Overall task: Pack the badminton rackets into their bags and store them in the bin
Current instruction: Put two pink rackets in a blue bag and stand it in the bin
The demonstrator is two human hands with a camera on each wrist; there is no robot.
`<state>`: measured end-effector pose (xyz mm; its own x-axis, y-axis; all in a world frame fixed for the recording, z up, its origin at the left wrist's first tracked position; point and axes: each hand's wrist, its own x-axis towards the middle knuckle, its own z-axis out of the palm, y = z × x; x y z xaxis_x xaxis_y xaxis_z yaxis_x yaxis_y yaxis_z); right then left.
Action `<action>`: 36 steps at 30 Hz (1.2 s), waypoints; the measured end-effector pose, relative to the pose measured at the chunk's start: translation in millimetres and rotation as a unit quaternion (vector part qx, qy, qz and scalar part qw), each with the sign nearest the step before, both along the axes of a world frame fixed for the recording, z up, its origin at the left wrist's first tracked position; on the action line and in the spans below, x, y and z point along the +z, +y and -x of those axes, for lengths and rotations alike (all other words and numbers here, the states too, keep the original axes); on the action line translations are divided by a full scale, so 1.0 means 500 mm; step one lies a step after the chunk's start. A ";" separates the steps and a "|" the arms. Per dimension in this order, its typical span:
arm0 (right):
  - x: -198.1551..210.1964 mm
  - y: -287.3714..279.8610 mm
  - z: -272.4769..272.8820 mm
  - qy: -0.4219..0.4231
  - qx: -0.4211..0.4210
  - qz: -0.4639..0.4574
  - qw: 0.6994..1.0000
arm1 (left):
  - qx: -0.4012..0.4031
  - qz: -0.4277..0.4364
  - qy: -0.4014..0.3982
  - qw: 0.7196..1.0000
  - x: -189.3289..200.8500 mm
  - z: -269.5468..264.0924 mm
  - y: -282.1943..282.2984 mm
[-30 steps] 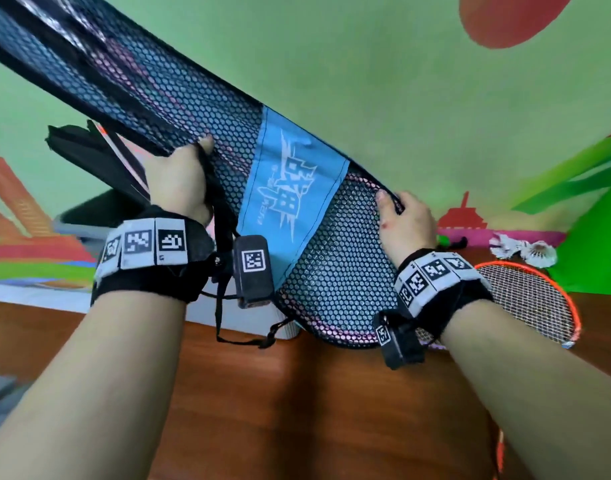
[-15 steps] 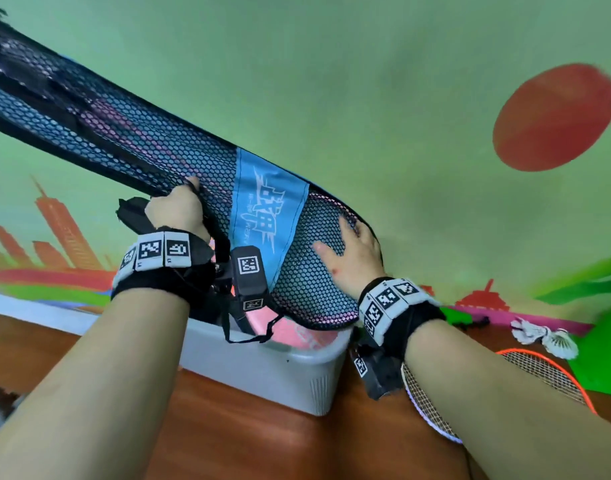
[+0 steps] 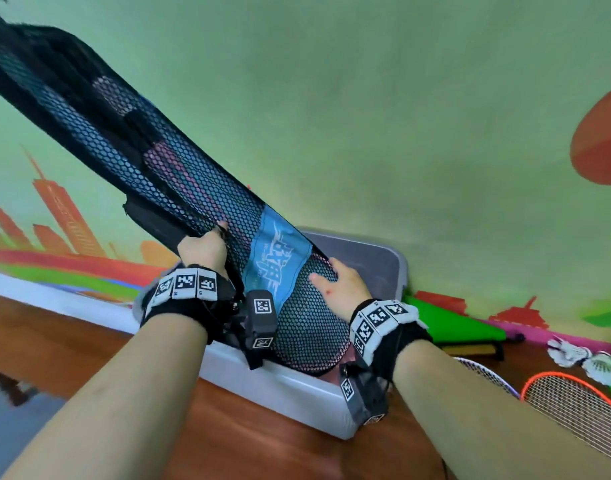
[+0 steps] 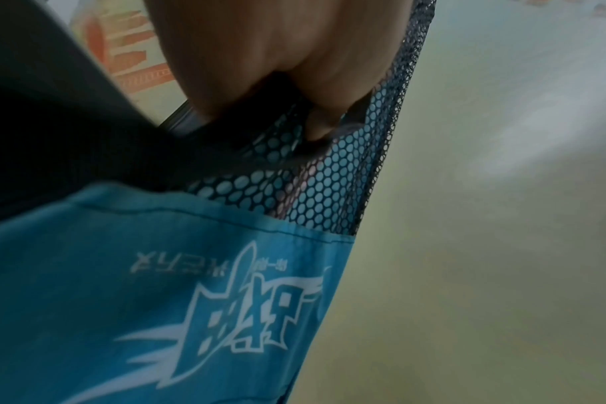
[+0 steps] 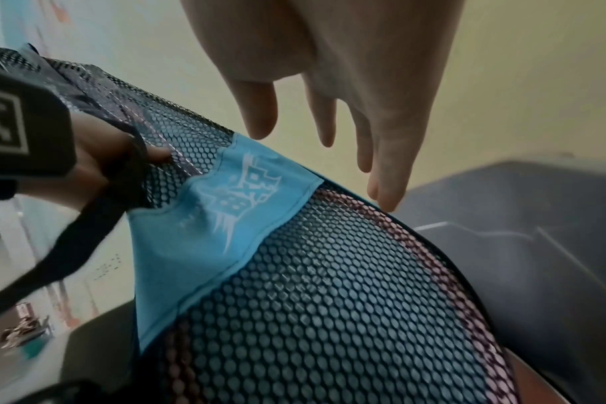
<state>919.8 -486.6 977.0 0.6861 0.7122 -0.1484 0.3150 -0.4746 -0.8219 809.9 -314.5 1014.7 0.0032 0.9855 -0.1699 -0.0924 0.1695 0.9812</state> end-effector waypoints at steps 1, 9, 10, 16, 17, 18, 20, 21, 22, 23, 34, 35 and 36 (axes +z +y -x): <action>-0.013 0.008 -0.003 0.011 -0.007 0.012 1.000 | -0.016 0.008 0.006 1.000 -0.022 -0.007 0.009; -0.058 0.046 -0.027 0.073 -0.020 0.062 0.995 | -0.193 0.092 0.140 0.967 -0.144 -0.045 0.058; -0.061 0.051 -0.031 0.075 -0.021 0.060 0.995 | -0.221 0.101 0.170 0.955 -0.154 -0.045 0.062; -0.065 0.074 -0.029 0.102 -0.049 0.049 0.992 | -0.340 -0.041 0.546 0.765 -0.167 -0.028 0.082; -0.063 0.075 -0.026 0.106 -0.048 0.054 0.992 | -0.362 -0.064 0.588 0.720 -0.168 -0.023 0.083; -0.061 0.076 -0.023 0.109 -0.047 0.056 0.991 | -0.375 -0.086 0.607 0.696 -0.173 -0.019 0.090; -0.058 0.080 -0.018 0.110 -0.044 0.055 0.991 | -0.402 -0.135 0.665 0.615 -0.177 -0.009 0.094; -0.058 0.084 -0.015 0.108 -0.043 0.055 0.992 | -0.424 -0.153 0.681 0.577 -0.178 -0.011 0.101; -0.057 0.088 -0.010 0.107 -0.040 0.054 0.992 | -0.438 -0.168 0.681 0.562 -0.180 -0.010 0.110; -0.056 0.092 -0.006 0.108 -0.037 0.053 0.992 | -0.448 -0.173 0.688 0.543 -0.182 -0.013 0.117; -0.058 0.116 0.005 0.115 -0.038 0.046 0.992 | -0.385 -0.068 0.532 0.751 -0.209 -0.048 0.153; -0.059 0.117 0.005 0.118 -0.040 0.044 0.991 | -0.401 -0.060 0.531 0.744 -0.208 -0.053 0.153; -0.060 0.118 0.005 0.121 -0.042 0.043 0.991 | -0.414 -0.043 0.524 0.743 -0.218 -0.055 0.161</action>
<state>917.1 -427.7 947.2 0.6794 0.6315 -0.3735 0.0704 -0.5629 -0.8235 837.2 -233.9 905.8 0.5250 0.7268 -0.4428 0.8311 -0.3257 0.4507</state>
